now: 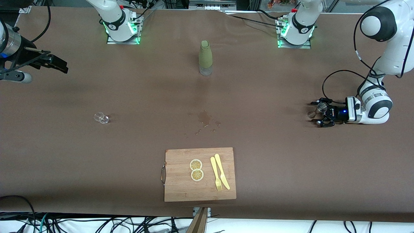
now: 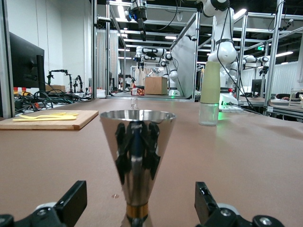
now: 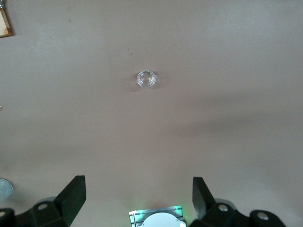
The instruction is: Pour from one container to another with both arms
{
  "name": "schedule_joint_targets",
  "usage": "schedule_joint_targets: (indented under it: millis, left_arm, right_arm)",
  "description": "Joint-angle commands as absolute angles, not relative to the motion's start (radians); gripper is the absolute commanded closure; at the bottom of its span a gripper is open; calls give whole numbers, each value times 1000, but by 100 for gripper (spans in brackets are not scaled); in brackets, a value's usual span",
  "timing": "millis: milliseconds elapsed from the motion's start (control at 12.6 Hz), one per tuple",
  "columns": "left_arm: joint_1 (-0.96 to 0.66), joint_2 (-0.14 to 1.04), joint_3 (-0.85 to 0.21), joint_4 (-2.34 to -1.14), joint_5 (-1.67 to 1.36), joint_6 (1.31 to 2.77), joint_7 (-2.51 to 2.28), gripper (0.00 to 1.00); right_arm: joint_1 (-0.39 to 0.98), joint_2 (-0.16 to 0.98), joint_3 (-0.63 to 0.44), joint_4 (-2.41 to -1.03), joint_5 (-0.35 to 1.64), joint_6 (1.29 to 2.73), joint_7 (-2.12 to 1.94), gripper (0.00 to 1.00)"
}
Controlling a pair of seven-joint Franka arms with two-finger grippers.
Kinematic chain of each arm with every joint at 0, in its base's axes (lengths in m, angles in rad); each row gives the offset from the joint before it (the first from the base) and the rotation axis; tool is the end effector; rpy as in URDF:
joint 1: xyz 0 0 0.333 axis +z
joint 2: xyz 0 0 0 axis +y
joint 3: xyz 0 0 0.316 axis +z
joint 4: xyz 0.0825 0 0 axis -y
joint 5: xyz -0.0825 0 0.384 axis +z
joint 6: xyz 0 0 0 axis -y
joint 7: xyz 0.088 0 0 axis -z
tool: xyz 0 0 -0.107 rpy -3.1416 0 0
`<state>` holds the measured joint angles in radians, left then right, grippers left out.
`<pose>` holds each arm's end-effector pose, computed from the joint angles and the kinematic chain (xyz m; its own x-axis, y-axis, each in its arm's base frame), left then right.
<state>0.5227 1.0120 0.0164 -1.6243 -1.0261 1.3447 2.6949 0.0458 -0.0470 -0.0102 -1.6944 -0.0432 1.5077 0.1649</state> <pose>0.5202 0.1874 0.0479 0.0237 -0.0612 0.9978 -0.9983 0.0510 0.0269 0.5288 0.0139 0.5873 0.9827 -0.1317 -0.1303 -0.1241 -0.9901 0.0649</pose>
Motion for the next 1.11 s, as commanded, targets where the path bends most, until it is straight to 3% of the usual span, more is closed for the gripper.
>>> schedule_joint_targets:
  millis: [0, 476, 1031]
  left_arm:
    - [517, 1017, 37, -1560, -977, 1316, 2712, 0]
    - [517, 993, 112, -1407, -844, 1287, 2633, 0]
    - [482, 752, 124, -1420, -635, 1290, 2230, 0]
  right_arm:
    - [41, -52, -2, -1671, -41, 1506, 196, 0]
    - [44, -45, -11, -1666, -2, 1508, 282, 0]
    - [22, -49, -9, -1678, -5, 1543, 258, 0]
